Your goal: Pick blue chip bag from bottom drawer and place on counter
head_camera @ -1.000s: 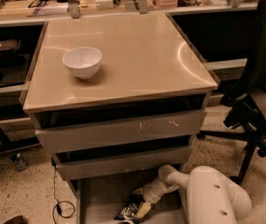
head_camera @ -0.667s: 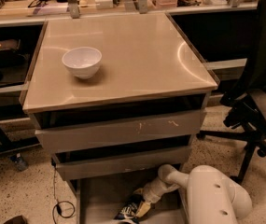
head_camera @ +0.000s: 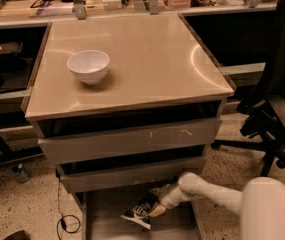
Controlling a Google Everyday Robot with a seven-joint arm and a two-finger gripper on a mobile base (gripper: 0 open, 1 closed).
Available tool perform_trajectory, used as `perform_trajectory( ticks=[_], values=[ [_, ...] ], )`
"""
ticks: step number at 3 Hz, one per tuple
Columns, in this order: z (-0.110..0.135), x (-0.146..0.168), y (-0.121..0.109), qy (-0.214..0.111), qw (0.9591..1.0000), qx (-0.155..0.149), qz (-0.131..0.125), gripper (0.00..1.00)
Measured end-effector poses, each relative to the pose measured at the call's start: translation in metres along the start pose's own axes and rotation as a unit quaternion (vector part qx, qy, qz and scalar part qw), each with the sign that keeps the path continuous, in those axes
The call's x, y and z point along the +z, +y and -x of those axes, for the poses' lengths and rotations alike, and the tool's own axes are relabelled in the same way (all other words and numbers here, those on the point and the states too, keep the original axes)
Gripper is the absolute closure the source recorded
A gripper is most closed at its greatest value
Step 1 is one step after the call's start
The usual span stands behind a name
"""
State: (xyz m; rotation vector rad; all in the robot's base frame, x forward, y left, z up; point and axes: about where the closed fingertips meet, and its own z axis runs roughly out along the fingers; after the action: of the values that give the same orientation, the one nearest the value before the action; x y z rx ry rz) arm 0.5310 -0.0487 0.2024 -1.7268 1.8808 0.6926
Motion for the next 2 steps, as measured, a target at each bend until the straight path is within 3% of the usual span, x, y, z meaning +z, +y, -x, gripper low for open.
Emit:
perform_trajectory(
  ticks=[1,2],
  values=[
    [0.000,-0.092,-0.018,0.019,0.9923,0.015,-0.122,1.00],
    [-0.026,-0.139,0.007,0.052,0.9810,0.035,-0.184,1.00]
  ],
)
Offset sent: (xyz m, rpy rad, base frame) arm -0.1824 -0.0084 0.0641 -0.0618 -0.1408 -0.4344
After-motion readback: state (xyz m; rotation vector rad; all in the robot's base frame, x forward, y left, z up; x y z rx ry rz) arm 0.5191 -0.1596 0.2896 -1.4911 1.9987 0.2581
